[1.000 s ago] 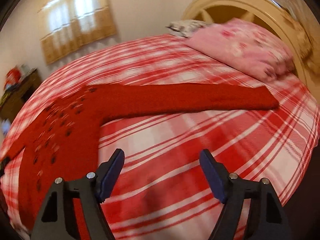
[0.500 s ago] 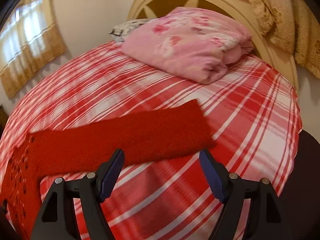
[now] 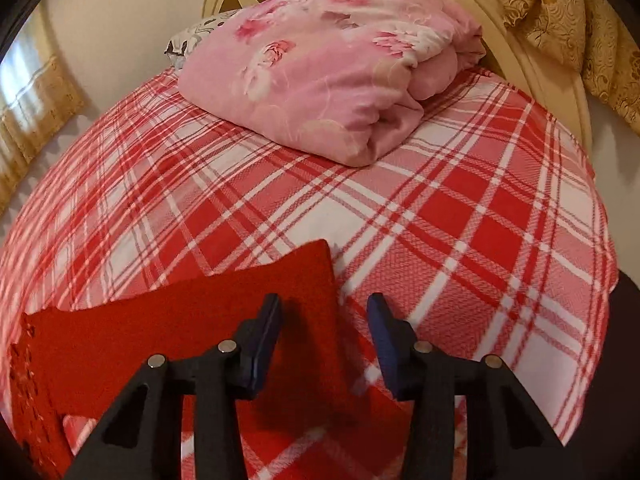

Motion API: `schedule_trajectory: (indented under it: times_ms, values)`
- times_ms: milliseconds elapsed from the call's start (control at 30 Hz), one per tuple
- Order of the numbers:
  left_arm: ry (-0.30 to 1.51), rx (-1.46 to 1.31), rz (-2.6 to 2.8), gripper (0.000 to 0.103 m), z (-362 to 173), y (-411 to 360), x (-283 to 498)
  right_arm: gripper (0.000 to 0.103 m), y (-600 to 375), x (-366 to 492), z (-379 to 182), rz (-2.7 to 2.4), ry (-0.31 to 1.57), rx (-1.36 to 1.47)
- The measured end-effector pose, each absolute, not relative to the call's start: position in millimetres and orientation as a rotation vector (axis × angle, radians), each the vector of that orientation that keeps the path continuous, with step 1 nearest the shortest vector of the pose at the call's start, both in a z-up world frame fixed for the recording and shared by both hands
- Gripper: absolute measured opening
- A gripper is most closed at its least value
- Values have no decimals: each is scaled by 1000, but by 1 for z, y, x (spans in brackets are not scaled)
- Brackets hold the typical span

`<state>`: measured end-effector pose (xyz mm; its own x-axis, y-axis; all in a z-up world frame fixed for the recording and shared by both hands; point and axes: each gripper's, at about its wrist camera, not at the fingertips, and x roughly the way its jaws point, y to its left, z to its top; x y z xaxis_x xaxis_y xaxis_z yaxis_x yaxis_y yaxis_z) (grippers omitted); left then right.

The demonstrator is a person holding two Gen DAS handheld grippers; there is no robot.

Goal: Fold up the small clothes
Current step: 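Move the right tool to a sweater sleeve cuff and grasp it, then fold the held sleeve across the sweater body with the right tool, release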

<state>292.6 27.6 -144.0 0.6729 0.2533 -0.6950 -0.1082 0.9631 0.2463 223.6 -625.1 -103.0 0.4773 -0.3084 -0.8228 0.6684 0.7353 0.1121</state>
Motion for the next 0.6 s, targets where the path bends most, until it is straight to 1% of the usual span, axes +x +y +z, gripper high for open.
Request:
schedule_trajectory:
  times_ms: [33, 100, 133, 167, 200, 267, 600]
  values:
    - [807, 191, 210, 103, -144, 29, 294, 39, -621, 227, -105, -612, 899, 440]
    - [805, 187, 216, 103, -144, 33, 297, 24, -618, 232, -108, -621, 914, 416]
    - [806, 184, 219, 103, -145, 35, 298, 22, -616, 234, -108, -627, 920, 403]
    - [807, 180, 222, 103, -145, 37, 300, 14, -617, 234, -108, -624, 922, 402]
    - [808, 177, 225, 103, -146, 39, 301, 10, -617, 235, -107, -612, 922, 420]
    - [811, 165, 226, 103, -147, 42, 302, 9, -616, 236, -103, -596, 925, 450]
    - [792, 126, 236, 103, -143, 64, 296, 9, -570, 256, -52, -507, 843, 378]
